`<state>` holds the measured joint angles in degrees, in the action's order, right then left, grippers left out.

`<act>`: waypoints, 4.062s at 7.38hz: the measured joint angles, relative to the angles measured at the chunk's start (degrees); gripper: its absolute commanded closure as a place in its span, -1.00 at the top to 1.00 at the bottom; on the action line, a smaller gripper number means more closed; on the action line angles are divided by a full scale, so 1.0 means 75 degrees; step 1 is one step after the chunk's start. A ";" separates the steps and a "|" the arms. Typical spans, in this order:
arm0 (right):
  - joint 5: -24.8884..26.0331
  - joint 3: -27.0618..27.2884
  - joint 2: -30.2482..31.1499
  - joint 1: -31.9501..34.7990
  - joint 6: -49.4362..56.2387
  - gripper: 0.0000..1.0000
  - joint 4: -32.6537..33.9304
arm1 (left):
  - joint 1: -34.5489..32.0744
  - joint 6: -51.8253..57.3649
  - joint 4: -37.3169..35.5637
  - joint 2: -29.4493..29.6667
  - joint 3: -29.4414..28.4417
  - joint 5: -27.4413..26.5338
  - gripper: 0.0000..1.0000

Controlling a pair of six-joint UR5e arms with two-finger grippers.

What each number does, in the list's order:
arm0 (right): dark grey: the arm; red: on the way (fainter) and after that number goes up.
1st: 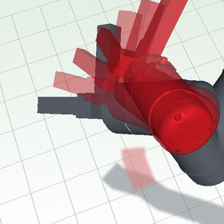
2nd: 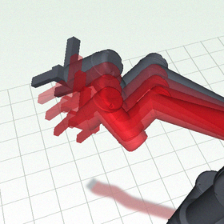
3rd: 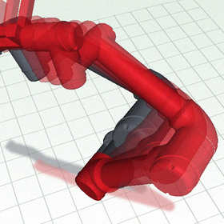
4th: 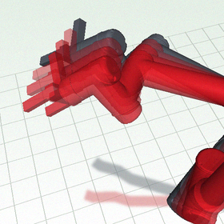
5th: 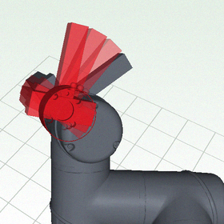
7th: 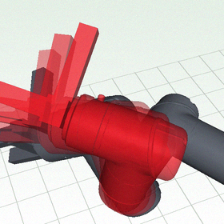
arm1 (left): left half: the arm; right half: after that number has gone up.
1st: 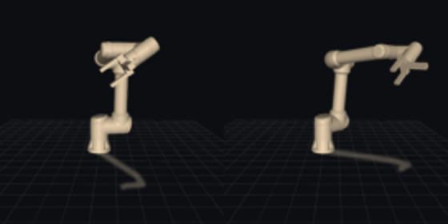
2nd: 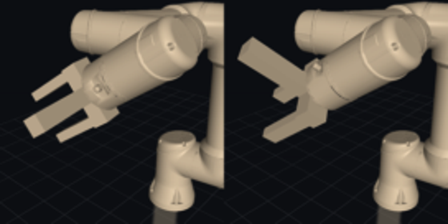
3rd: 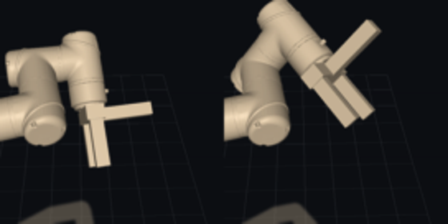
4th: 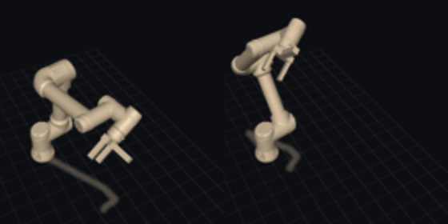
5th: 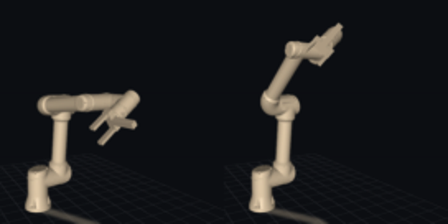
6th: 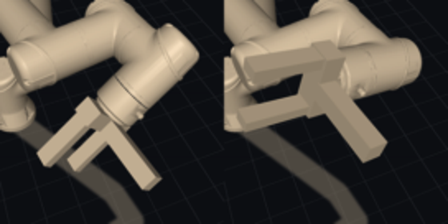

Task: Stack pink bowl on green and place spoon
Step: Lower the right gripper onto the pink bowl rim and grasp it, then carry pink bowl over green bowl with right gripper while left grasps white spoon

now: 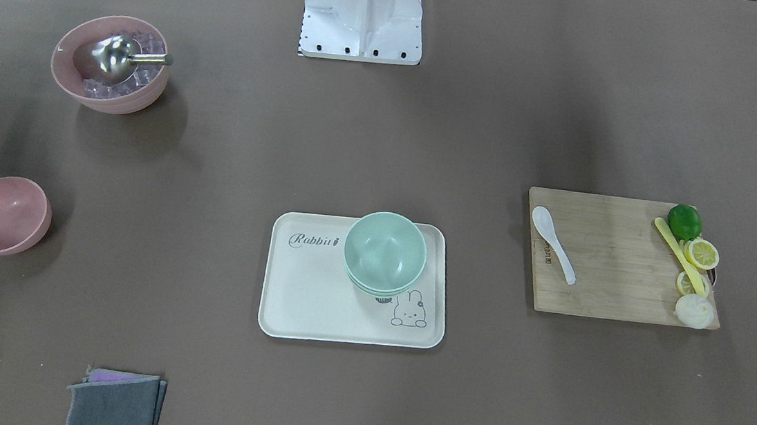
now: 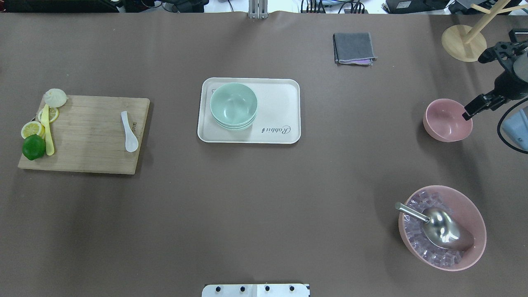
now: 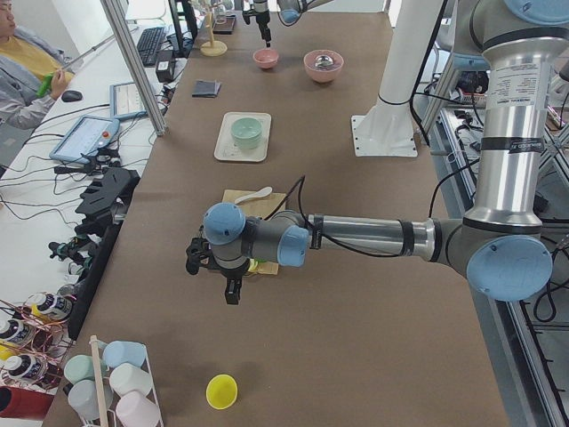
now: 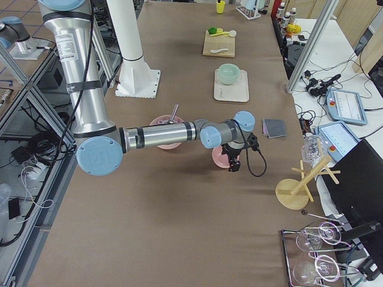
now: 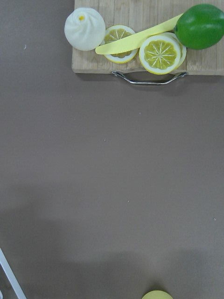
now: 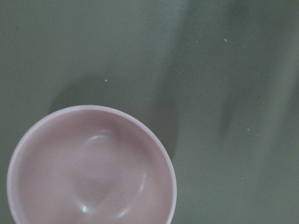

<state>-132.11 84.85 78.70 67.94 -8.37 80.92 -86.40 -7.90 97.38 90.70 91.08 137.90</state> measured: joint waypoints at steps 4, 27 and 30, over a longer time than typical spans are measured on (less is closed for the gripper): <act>-0.0001 -0.0617 -0.0055 -0.0021 -0.1551 1.00 -0.0829 | 0.0012 -0.0001 -0.0006 0.0000 -0.0015 -0.0013 0.96; 0.0525 0.0584 -0.3763 -0.2540 -0.9222 -1.00 -0.1413 | 0.4340 -0.7525 0.2353 0.2656 -0.0691 -0.1368 0.61; 0.1571 0.0058 -0.4654 -0.3404 -0.9739 -1.00 -0.1074 | 0.4614 -0.7865 0.2365 0.2962 -0.1043 -0.1461 -0.17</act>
<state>-120.33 85.29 43.80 42.41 -81.42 72.86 -51.79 -66.89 115.12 112.92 83.26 126.94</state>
